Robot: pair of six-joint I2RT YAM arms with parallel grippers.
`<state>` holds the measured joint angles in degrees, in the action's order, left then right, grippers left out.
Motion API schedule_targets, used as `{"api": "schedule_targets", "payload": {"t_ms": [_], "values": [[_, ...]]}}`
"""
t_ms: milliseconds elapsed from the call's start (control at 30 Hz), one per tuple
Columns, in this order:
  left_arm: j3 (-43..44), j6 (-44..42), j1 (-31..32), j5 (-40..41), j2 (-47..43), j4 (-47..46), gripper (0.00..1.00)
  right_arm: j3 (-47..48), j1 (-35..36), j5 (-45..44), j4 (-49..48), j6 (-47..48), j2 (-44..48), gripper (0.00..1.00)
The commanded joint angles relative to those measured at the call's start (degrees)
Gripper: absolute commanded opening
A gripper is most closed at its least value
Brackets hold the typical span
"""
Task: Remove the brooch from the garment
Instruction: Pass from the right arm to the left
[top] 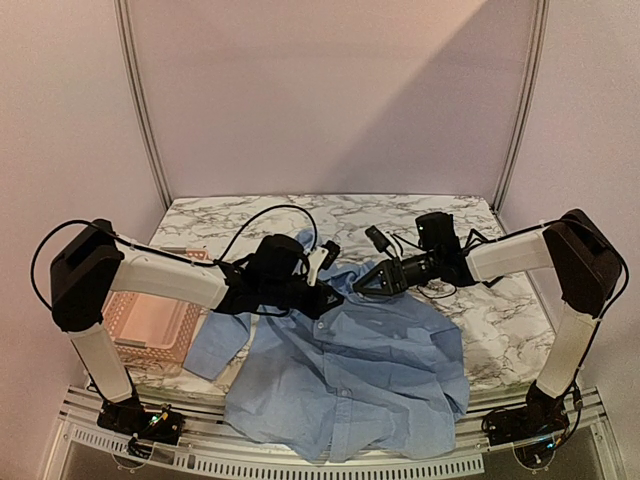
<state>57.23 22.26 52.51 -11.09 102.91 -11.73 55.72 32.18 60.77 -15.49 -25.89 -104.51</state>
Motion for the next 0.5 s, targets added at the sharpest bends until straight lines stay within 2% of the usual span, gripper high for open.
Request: {"api": "schedule_targets", "payload": {"t_ms": [0,167,467], "values": [[0.4,0.4,0.6,-0.6,0.2,-0.7,0.0,-1.4,-0.2,-2.0,-0.6,0.5,2.5,0.5],[-0.2,0.8,1.5,-0.2,-0.7,-0.6,0.0,-3.4,-0.3,-8.2,-0.2,1.3,5.9,0.63],[-1.1,1.5,2.5,0.1,-1.6,-0.6,0.0,-6.2,0.0,-23.9,4.0,3.7,13.0,0.67]]}}
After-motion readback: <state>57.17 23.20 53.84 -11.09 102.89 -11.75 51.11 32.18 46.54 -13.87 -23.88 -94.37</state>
